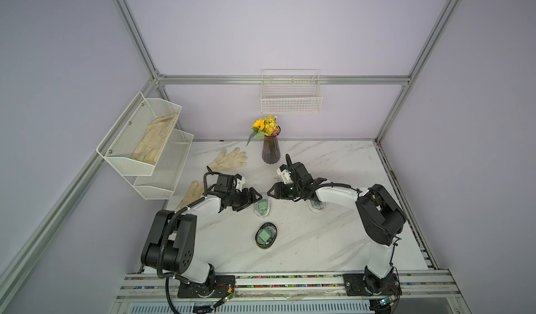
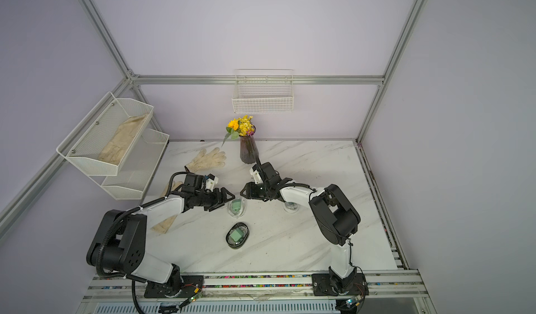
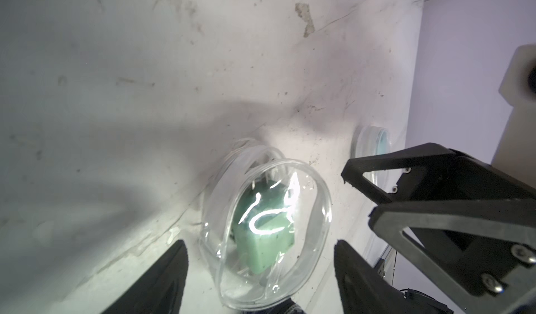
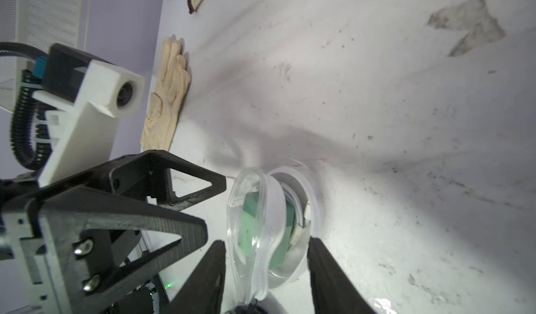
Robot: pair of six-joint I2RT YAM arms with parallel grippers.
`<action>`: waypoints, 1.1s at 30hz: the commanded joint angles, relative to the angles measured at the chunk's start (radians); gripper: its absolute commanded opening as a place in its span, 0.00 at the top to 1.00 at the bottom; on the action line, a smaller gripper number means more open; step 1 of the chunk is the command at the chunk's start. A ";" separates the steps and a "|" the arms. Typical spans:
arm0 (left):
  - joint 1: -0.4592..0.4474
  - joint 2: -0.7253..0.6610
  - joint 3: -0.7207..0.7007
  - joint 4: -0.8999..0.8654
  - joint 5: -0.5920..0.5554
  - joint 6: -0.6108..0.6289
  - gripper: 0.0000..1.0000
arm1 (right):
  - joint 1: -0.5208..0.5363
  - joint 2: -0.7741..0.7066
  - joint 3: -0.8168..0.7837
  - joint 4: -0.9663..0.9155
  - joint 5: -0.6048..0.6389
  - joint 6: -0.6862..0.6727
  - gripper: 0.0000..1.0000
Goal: Pack away charging kits
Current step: Place the plug in the storage bag, then close the storage bag at the center of the board.
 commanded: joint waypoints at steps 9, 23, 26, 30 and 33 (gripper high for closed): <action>-0.005 0.013 -0.021 0.047 0.009 0.011 0.21 | 0.030 0.025 0.012 -0.010 -0.050 -0.013 0.63; -0.057 0.024 -0.070 0.073 -0.016 -0.035 0.21 | 0.026 0.081 -0.009 -0.050 -0.014 -0.036 1.00; -0.060 0.038 -0.066 0.071 -0.018 -0.042 0.21 | 0.018 0.101 -0.020 -0.039 -0.020 -0.051 1.00; -0.062 0.047 -0.064 0.067 -0.028 -0.052 0.21 | 0.011 0.129 -0.025 -0.030 -0.020 -0.062 1.00; -0.061 0.027 -0.065 0.037 -0.076 -0.049 0.22 | -0.016 0.141 -0.039 -0.027 -0.022 -0.073 1.00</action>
